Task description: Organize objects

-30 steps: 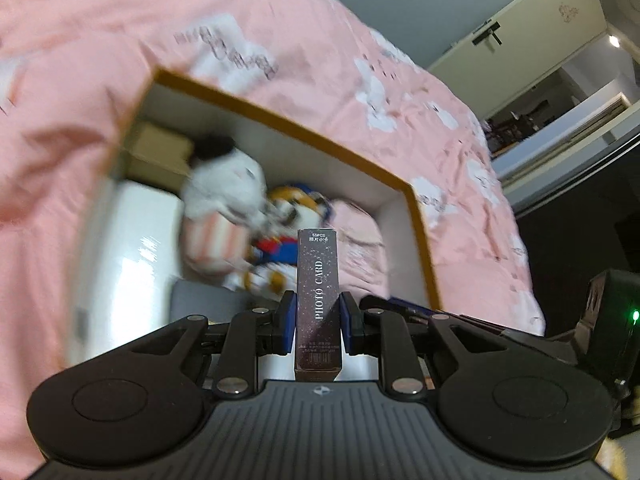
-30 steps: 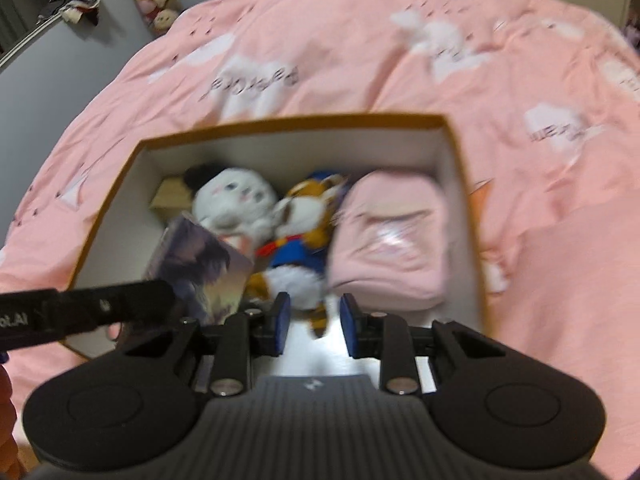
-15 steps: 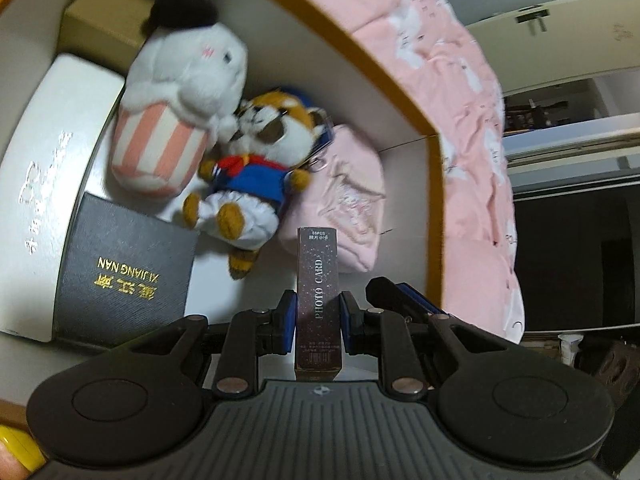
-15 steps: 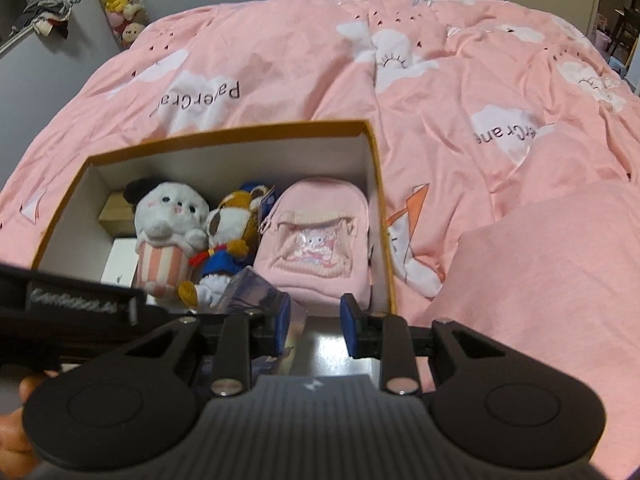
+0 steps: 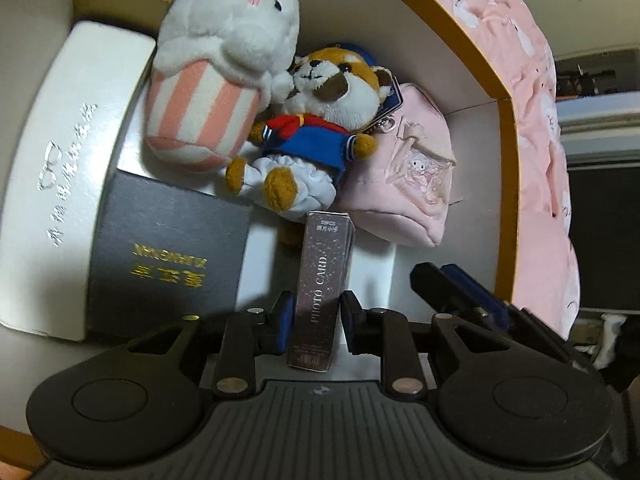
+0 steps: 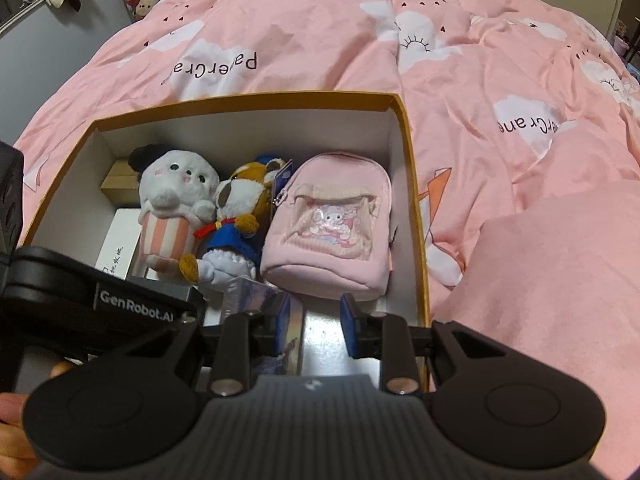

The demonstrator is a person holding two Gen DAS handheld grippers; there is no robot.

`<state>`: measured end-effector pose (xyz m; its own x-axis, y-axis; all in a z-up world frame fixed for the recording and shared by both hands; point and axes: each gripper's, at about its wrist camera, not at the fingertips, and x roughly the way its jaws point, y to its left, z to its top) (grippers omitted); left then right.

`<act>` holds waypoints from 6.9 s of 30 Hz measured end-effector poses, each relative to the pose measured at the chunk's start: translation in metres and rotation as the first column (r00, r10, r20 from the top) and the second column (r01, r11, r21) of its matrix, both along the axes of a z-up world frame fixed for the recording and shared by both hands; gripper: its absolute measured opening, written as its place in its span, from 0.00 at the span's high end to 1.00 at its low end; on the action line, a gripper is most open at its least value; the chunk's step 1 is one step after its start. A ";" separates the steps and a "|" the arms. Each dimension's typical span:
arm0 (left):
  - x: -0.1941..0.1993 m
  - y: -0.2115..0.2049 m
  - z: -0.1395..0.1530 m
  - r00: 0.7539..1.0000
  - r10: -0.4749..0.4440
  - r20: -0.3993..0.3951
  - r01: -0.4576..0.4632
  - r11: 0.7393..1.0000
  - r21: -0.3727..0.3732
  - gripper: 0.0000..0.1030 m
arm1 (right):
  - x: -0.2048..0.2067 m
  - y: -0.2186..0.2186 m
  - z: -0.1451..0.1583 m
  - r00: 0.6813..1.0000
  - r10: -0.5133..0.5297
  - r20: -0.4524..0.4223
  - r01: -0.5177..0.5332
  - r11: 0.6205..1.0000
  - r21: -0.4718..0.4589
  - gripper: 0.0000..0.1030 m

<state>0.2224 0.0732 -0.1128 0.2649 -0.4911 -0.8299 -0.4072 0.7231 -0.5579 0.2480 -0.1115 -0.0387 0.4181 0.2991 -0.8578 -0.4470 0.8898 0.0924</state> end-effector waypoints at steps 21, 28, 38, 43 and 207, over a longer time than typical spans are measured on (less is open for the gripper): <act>-0.014 0.028 0.058 0.971 -0.162 0.173 0.095 0.936 0.340 0.74 | 0.005 0.030 -0.003 0.989 0.130 -0.067 -0.134 0.989 -0.055 0.62; -0.015 0.034 0.052 0.971 -0.145 0.192 0.078 0.945 0.318 0.75 | 0.013 0.046 -0.032 0.959 0.190 -0.209 -0.201 0.979 -0.035 0.66; -0.016 0.034 0.049 0.969 -0.157 0.192 0.089 0.943 0.322 0.75 | 0.004 0.057 -0.030 0.944 0.246 -0.221 -0.256 0.966 -0.021 0.70; -0.019 0.030 0.046 0.963 -0.191 0.190 0.112 0.925 0.363 0.75 | 0.009 0.047 -0.024 0.971 0.206 -0.119 -0.224 0.960 -0.167 0.75; -0.016 -0.036 0.039 0.941 -0.146 0.307 0.091 0.978 0.186 0.73 | -0.020 0.011 0.005 0.940 0.318 0.125 -0.277 0.924 -0.263 0.55</act>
<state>0.2064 0.0370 -0.0734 0.4758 -0.3972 -0.7848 -0.1347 0.8488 -0.5112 0.2282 -0.1010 -0.0336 0.4807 0.2271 -0.8470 -0.6854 0.6998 -0.2013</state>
